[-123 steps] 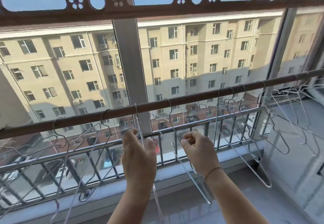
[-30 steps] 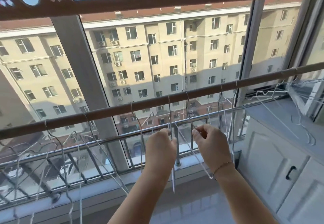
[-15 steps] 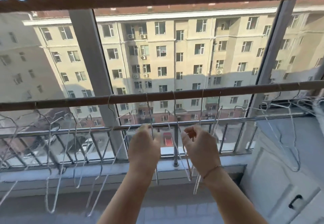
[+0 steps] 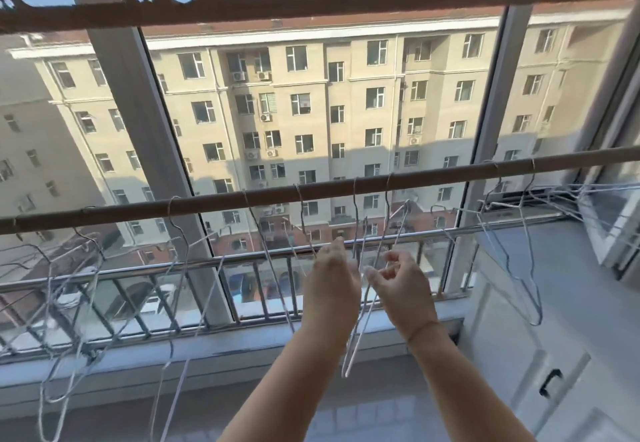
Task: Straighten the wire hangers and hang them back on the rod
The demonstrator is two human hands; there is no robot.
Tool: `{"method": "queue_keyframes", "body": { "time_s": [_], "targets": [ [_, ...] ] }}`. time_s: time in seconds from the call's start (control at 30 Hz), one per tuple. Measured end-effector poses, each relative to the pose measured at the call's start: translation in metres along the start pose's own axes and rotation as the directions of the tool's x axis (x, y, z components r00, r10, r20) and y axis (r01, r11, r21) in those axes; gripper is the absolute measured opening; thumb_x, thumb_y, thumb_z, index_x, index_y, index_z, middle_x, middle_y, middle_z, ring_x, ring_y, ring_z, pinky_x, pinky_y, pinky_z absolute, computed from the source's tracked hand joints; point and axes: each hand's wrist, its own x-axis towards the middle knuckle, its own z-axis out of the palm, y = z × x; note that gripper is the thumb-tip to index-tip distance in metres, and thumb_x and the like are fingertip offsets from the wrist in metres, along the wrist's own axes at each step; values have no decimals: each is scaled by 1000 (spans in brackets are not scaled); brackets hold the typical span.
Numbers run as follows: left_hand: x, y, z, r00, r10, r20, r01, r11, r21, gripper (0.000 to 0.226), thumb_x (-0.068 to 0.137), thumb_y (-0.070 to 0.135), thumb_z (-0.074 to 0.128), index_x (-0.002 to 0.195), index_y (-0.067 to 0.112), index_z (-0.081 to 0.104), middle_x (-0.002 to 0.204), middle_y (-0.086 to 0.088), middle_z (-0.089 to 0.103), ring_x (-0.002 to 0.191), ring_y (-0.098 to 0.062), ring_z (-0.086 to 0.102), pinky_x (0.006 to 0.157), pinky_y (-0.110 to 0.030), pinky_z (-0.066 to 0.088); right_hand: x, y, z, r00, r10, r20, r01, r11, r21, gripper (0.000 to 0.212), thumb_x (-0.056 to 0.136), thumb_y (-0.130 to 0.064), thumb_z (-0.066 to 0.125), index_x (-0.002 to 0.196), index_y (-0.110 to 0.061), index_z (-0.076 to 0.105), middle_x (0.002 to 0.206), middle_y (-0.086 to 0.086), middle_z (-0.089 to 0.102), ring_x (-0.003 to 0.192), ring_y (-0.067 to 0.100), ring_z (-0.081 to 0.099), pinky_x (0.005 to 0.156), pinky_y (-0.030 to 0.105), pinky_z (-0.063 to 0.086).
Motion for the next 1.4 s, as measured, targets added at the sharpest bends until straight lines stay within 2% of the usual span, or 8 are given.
{"method": "queue_keyframes", "body": {
  "time_s": [0.2, 0.47, 0.67, 0.87, 0.97, 1.03, 1.17, 1.4],
  "targets": [
    [16, 2, 14, 996, -55, 75, 51, 998, 47, 18, 90, 18, 54, 102, 6, 59, 86, -7, 71, 76, -22, 66, 62, -28, 48, 6, 7, -12, 997, -44, -65, 45, 999, 11, 21, 83, -12, 59, 104, -9, 60, 58, -11, 53, 47, -1, 49, 46, 6, 38],
    [26, 15, 34, 986, -108, 126, 109, 994, -4, 17, 87, 19, 58, 74, 9, 53, 78, -11, 68, 76, -27, 65, 61, -29, 43, 14, 23, -42, 994, -63, -94, 61, 998, -22, 18, 88, -5, 49, 102, -8, 60, 61, -2, 57, 57, 20, 60, 46, 16, 44],
    [28, 35, 52, 986, -118, 115, 127, 989, -74, 10, 88, 16, 57, 88, 7, 61, 76, -9, 68, 69, -26, 66, 67, -37, 54, 29, 39, -66, 994, -93, -55, 91, 995, -33, 21, 88, -5, 51, 107, -7, 59, 63, 8, 61, 54, 20, 56, 47, 20, 43],
    [25, 40, 65, 985, -173, 22, 174, 982, -71, 10, 87, 20, 58, 86, 10, 58, 61, 0, 56, 59, -21, 56, 51, -26, 41, 37, 47, -80, 992, -121, 33, 123, 990, -73, 22, 88, -10, 52, 109, -9, 58, 72, 1, 59, 60, 8, 55, 54, 9, 43],
    [22, 48, 69, 976, -204, -79, 194, 974, -119, 46, 86, 24, 62, 127, 11, 46, 92, -3, 62, 85, -20, 60, 75, -29, 49, 37, 44, -91, 989, -127, 69, 130, 991, -34, 22, 89, -15, 53, 109, -10, 58, 80, -1, 60, 74, 16, 60, 71, 29, 54],
    [20, 57, 70, 964, -191, -186, 168, 977, -130, 52, 85, 23, 63, 129, 9, 39, 112, -11, 56, 102, -27, 56, 88, -39, 49, 38, 41, -104, 984, -173, 43, 174, 984, -28, 14, 88, -18, 55, 102, -18, 58, 78, -8, 59, 71, 11, 60, 68, 26, 54],
    [19, 90, 79, 936, -56, -349, 6, 990, -143, 30, 83, 17, 64, 111, 13, 54, 91, 4, 52, 73, -9, 49, 69, -6, 37, 48, 44, -143, 939, -300, -170, 291, 954, -77, 9, 84, -15, 62, 91, -21, 60, 70, -15, 59, 63, -1, 58, 58, 2, 42],
    [13, 142, 124, 979, 38, -199, -67, 987, -142, 27, 90, 29, 57, 114, 17, 59, 99, 6, 65, 71, -6, 57, 70, -13, 42, 81, 82, -178, 960, -189, -207, 133, 957, -257, 31, 81, -23, 65, 105, -13, 51, 81, -1, 52, 72, 17, 51, 66, 28, 43]
  ]
}}
